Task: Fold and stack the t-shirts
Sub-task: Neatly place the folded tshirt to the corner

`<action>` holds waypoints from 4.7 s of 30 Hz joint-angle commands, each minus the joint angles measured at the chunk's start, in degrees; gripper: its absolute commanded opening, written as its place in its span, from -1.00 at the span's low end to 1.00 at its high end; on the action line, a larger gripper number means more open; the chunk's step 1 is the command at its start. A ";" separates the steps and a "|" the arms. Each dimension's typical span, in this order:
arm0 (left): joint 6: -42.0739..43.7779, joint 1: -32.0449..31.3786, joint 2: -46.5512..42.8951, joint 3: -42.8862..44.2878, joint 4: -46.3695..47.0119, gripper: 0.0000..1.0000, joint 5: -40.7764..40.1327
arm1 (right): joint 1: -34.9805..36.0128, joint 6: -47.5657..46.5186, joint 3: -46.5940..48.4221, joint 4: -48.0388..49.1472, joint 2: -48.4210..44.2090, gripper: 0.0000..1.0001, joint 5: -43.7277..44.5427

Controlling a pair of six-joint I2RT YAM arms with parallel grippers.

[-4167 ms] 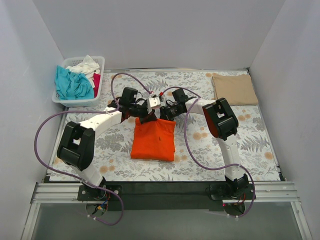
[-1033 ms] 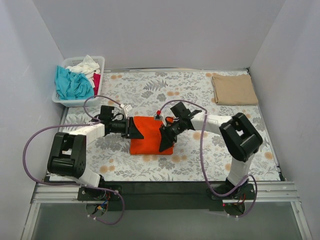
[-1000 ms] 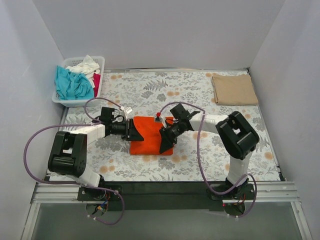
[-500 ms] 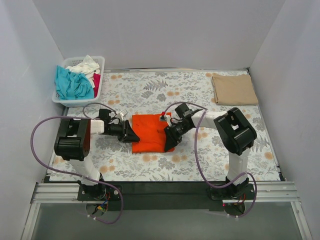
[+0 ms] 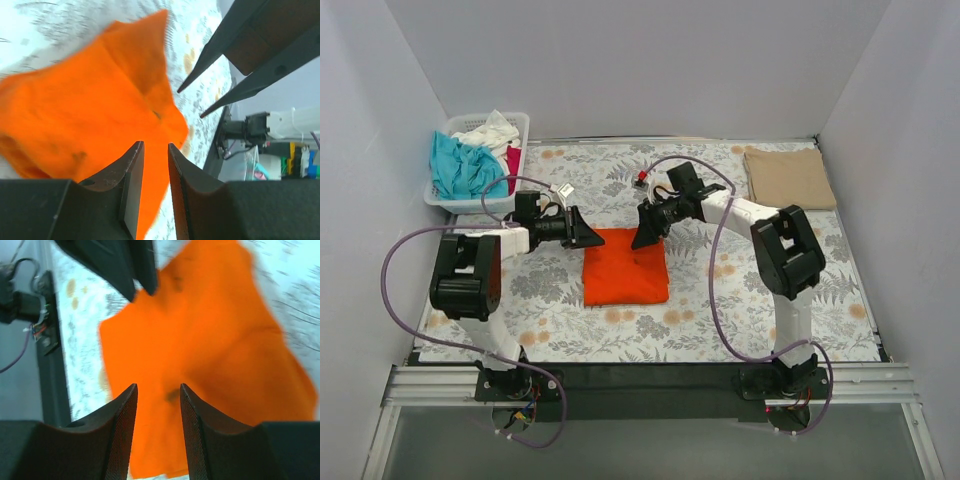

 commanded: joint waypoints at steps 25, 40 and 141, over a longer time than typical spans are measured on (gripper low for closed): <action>37.84 -14.13 -12.45 11.38 -15.28 -0.09 -34.02 | -11.44 12.34 -0.74 5.09 -10.75 0.21 11.97; 45.86 -52.56 -1.32 9.17 -11.33 -0.06 -65.51 | -23.39 25.44 -27.74 9.21 -23.80 0.66 16.37; 21.25 -25.94 -19.94 8.38 -21.43 0.40 -49.08 | -25.59 -18.41 22.17 -1.07 7.32 -0.97 53.99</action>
